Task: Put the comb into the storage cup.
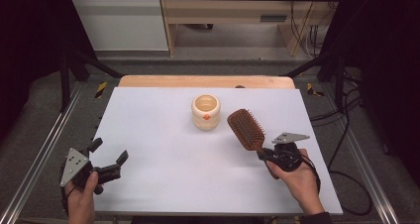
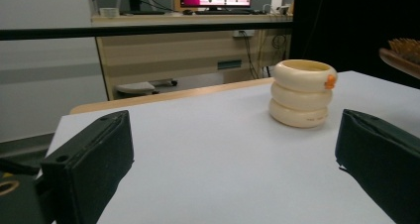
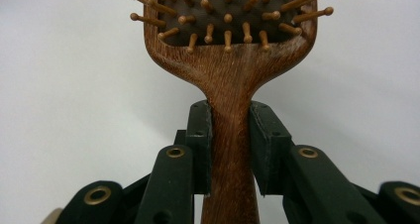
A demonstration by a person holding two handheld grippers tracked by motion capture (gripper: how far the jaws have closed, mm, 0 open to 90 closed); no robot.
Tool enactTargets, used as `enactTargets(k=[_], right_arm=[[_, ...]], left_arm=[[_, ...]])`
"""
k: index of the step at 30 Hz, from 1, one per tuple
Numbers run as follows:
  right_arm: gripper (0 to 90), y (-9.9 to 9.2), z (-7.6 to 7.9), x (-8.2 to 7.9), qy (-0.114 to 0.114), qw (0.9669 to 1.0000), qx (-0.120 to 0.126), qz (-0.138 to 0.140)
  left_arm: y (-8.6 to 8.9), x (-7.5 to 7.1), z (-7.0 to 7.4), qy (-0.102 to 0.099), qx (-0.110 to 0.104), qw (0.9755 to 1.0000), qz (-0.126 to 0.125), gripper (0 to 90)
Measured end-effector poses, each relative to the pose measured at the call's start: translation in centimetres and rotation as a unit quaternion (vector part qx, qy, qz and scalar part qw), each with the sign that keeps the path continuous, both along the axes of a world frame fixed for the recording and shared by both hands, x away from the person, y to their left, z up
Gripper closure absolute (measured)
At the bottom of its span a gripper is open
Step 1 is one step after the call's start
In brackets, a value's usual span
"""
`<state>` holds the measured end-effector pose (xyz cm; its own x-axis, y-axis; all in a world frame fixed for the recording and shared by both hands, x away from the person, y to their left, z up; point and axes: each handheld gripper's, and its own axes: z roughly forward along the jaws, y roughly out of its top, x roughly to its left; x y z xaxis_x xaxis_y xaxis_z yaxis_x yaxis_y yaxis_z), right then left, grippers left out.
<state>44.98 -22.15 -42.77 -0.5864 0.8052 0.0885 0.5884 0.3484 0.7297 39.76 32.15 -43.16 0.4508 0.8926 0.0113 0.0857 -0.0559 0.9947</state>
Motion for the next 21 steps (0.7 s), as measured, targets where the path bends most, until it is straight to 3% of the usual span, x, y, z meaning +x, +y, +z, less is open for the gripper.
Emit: enactTargets(k=[3, 4, 10, 13, 16, 21], right_arm=[[72.8, 0.6, 0.4, -0.2, -0.019, 0.9997, 0.017, 0.006], [72.8, 1.1, 0.7, -0.2, -0.035, 0.9990, 0.026, 0.011], [72.8, 1.9, 1.0, -0.4, -0.069, 0.9970, 0.033, 0.017], [72.8, 2.2, 1.2, -0.4, -0.082, 0.9958, 0.037, 0.016], [72.8, 2.7, 1.5, -0.4, -0.098, 0.9939, 0.046, 0.020], [72.8, 3.9, 2.2, -0.2, -0.117, 0.9910, 0.060, 0.028]], left_arm=[[-0.9, -0.1, 0.3, 0.003, -0.002, 0.9998, -0.019, 1.7], [-1.2, -0.2, 0.4, 0.005, -0.004, 0.9997, -0.022, 1.8], [-3.5, -0.2, 1.6, 0.014, -0.017, 0.9978, -0.063, 1.7], [-5.3, 0.1, 2.6, 0.016, -0.021, 0.9961, -0.084, 2.0], [-7.2, 0.5, 3.5, 0.012, -0.011, 0.9947, -0.102, 2.0], [-11.0, 2.1, 5.2, 0.009, -0.003, 0.9916, -0.129, 2.0]])
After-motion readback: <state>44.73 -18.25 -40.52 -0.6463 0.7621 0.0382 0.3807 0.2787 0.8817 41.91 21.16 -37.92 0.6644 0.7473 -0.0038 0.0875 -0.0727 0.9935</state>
